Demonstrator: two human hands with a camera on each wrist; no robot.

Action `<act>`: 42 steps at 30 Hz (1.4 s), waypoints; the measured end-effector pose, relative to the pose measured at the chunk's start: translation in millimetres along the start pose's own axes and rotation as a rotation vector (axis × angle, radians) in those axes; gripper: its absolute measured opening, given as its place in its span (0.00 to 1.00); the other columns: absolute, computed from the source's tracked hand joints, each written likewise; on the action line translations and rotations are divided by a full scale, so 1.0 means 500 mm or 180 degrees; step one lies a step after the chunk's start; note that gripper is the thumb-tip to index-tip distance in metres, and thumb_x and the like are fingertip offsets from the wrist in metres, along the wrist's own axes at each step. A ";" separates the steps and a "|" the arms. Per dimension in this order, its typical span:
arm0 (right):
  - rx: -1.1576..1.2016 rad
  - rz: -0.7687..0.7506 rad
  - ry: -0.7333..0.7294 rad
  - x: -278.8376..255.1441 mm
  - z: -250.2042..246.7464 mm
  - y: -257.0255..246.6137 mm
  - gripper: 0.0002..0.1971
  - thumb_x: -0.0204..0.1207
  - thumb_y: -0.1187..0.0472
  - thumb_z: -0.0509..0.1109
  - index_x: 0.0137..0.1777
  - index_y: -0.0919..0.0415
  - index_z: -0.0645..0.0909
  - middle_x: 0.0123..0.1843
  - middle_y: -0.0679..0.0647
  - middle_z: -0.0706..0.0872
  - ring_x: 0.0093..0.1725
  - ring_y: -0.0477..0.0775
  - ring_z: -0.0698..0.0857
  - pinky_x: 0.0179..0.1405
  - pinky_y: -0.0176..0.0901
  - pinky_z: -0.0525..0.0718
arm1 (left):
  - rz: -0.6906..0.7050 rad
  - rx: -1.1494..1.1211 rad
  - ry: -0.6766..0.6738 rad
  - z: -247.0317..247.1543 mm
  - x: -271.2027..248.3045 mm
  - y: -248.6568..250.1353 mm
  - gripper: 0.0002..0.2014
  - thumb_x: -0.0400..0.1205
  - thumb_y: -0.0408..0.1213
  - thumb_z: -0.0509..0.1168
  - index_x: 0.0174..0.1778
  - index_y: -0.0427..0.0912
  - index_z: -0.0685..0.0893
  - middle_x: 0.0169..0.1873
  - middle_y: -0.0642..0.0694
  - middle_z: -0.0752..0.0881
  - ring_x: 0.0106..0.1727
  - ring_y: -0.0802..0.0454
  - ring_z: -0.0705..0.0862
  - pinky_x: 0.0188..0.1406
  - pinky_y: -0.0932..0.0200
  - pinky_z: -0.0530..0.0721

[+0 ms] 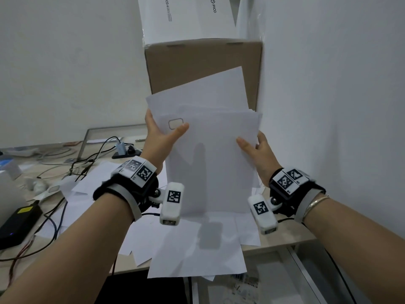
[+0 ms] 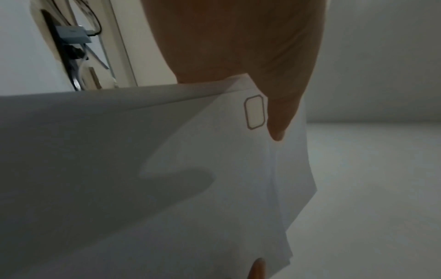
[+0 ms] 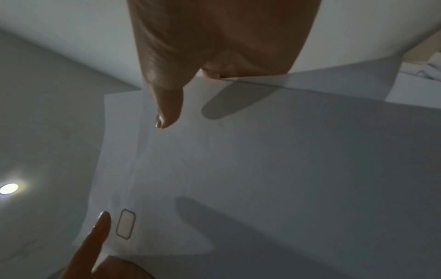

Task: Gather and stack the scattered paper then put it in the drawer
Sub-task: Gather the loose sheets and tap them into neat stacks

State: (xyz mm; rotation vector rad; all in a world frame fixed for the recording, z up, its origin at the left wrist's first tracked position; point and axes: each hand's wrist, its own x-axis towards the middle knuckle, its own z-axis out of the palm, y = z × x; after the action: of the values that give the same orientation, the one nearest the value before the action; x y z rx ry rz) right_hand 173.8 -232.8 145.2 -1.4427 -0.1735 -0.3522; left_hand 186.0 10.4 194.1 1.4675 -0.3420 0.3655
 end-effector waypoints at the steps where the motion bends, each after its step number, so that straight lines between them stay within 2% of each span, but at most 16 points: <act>1: -0.0033 -0.0013 0.0018 -0.004 0.002 0.003 0.27 0.76 0.52 0.73 0.73 0.53 0.69 0.62 0.47 0.85 0.58 0.44 0.86 0.49 0.37 0.88 | -0.0015 -0.0042 0.0005 0.001 0.004 0.001 0.45 0.75 0.37 0.76 0.81 0.51 0.53 0.66 0.50 0.80 0.63 0.55 0.84 0.59 0.53 0.86; 4: -0.0190 0.0164 0.0015 -0.015 0.003 0.031 0.29 0.71 0.45 0.74 0.70 0.51 0.72 0.60 0.44 0.85 0.57 0.42 0.86 0.51 0.35 0.85 | -0.0279 -0.0248 0.0061 -0.005 0.004 -0.012 0.53 0.66 0.46 0.79 0.81 0.55 0.51 0.67 0.48 0.81 0.64 0.50 0.84 0.64 0.43 0.82; 7: -0.0332 0.0320 -0.0092 -0.034 0.007 0.059 0.21 0.77 0.45 0.68 0.68 0.49 0.73 0.58 0.41 0.84 0.54 0.36 0.84 0.46 0.25 0.79 | -0.0528 -0.0225 0.0052 -0.013 -0.011 -0.040 0.53 0.63 0.48 0.79 0.81 0.55 0.55 0.65 0.46 0.83 0.63 0.48 0.85 0.64 0.40 0.82; 11: -0.0367 0.0631 -0.0121 -0.040 0.008 0.061 0.28 0.77 0.35 0.60 0.72 0.49 0.68 0.69 0.41 0.78 0.62 0.39 0.78 0.61 0.37 0.75 | -0.0587 -0.0126 -0.0021 -0.014 -0.017 -0.054 0.41 0.71 0.41 0.78 0.77 0.48 0.63 0.63 0.48 0.84 0.61 0.49 0.86 0.61 0.45 0.85; 13: -0.0372 0.0547 0.0099 -0.024 0.005 0.051 0.43 0.65 0.26 0.64 0.74 0.53 0.70 0.72 0.49 0.78 0.70 0.49 0.77 0.73 0.49 0.72 | -0.0571 -0.0150 -0.0036 -0.017 -0.008 -0.046 0.40 0.72 0.41 0.77 0.76 0.49 0.64 0.63 0.48 0.83 0.60 0.49 0.86 0.57 0.48 0.86; 15: -0.0155 0.0368 0.0223 -0.011 0.007 0.042 0.47 0.53 0.23 0.72 0.67 0.53 0.76 0.63 0.52 0.85 0.66 0.55 0.83 0.71 0.55 0.77 | -0.0515 -0.0153 -0.0093 -0.021 -0.001 -0.038 0.39 0.71 0.42 0.78 0.76 0.49 0.66 0.62 0.47 0.84 0.59 0.49 0.87 0.54 0.48 0.87; 17: -0.0019 0.0396 0.0193 -0.001 0.012 0.049 0.46 0.47 0.26 0.78 0.63 0.53 0.79 0.59 0.50 0.88 0.61 0.53 0.86 0.66 0.54 0.81 | -0.0584 -0.0116 -0.0293 -0.019 -0.004 -0.045 0.37 0.69 0.44 0.79 0.74 0.45 0.71 0.62 0.43 0.86 0.60 0.44 0.87 0.57 0.43 0.87; 21: -0.0081 0.0630 0.0015 -0.012 0.023 0.098 0.53 0.41 0.35 0.86 0.68 0.58 0.76 0.60 0.55 0.88 0.59 0.57 0.88 0.64 0.58 0.83 | -0.1199 -0.0189 -0.0592 -0.006 -0.048 -0.102 0.27 0.70 0.40 0.76 0.66 0.40 0.81 0.58 0.41 0.89 0.61 0.40 0.86 0.62 0.43 0.84; 23: -0.0046 0.0835 -0.0041 -0.023 0.021 0.115 0.49 0.46 0.45 0.88 0.69 0.60 0.75 0.60 0.58 0.88 0.58 0.60 0.88 0.62 0.60 0.84 | -0.1478 -0.0179 -0.0767 -0.007 -0.068 -0.131 0.25 0.72 0.36 0.75 0.66 0.39 0.81 0.59 0.42 0.88 0.63 0.40 0.85 0.65 0.44 0.82; 26: 0.0034 0.1088 -0.0085 -0.041 0.012 0.126 0.35 0.57 0.62 0.83 0.66 0.65 0.78 0.60 0.64 0.88 0.58 0.64 0.87 0.57 0.54 0.86 | -0.1763 -0.0127 -0.0927 -0.018 -0.089 -0.157 0.29 0.70 0.37 0.75 0.69 0.40 0.80 0.60 0.42 0.88 0.62 0.42 0.86 0.67 0.43 0.80; 29: -0.0130 0.1297 -0.0238 -0.056 0.001 0.139 0.27 0.66 0.68 0.79 0.66 0.68 0.80 0.61 0.64 0.87 0.61 0.65 0.86 0.58 0.51 0.85 | -0.1883 -0.0148 -0.0872 -0.018 -0.102 -0.167 0.27 0.71 0.37 0.75 0.68 0.41 0.81 0.60 0.41 0.88 0.62 0.41 0.86 0.67 0.42 0.80; 32: -0.0460 0.1380 -0.0241 -0.066 -0.005 0.147 0.24 0.71 0.69 0.77 0.67 0.70 0.80 0.62 0.64 0.86 0.62 0.64 0.85 0.65 0.57 0.82 | -0.2135 -0.0326 -0.0568 -0.009 -0.109 -0.165 0.19 0.77 0.33 0.72 0.64 0.38 0.83 0.58 0.38 0.87 0.55 0.40 0.87 0.58 0.46 0.84; 34: -0.0506 0.1368 -0.0253 -0.068 -0.005 0.150 0.26 0.69 0.69 0.78 0.67 0.71 0.80 0.63 0.65 0.86 0.62 0.64 0.85 0.68 0.61 0.80 | -0.2196 -0.0353 -0.0422 -0.005 -0.110 -0.165 0.16 0.78 0.33 0.71 0.61 0.37 0.84 0.57 0.36 0.87 0.49 0.42 0.87 0.51 0.50 0.86; 37: -0.0623 0.1191 -0.0099 -0.066 0.000 0.161 0.33 0.62 0.63 0.82 0.68 0.70 0.79 0.63 0.64 0.86 0.63 0.64 0.85 0.68 0.62 0.79 | -0.2196 -0.0308 -0.0374 -0.003 -0.111 -0.165 0.17 0.77 0.33 0.72 0.61 0.37 0.84 0.57 0.36 0.87 0.50 0.41 0.88 0.49 0.50 0.87; 39: -0.0718 0.1134 -0.0039 -0.066 0.004 0.157 0.28 0.65 0.64 0.80 0.66 0.69 0.81 0.62 0.64 0.87 0.61 0.64 0.85 0.67 0.62 0.80 | -0.2209 -0.0287 -0.0394 -0.006 -0.111 -0.163 0.18 0.76 0.33 0.72 0.63 0.38 0.83 0.56 0.37 0.88 0.51 0.40 0.88 0.45 0.52 0.87; 42: -0.0789 0.1166 0.0053 -0.071 0.005 0.144 0.15 0.74 0.68 0.73 0.61 0.69 0.83 0.59 0.64 0.88 0.59 0.64 0.86 0.65 0.59 0.82 | -0.2194 -0.0300 -0.0443 -0.013 -0.114 -0.150 0.14 0.78 0.35 0.71 0.59 0.38 0.85 0.49 0.39 0.89 0.43 0.44 0.88 0.35 0.57 0.87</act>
State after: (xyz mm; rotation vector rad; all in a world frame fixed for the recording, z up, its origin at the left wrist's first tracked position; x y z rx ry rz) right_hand 165.3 -219.4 66.6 -1.6785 0.1534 -0.0861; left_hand 167.7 10.2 101.3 1.4265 0.0492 -0.3031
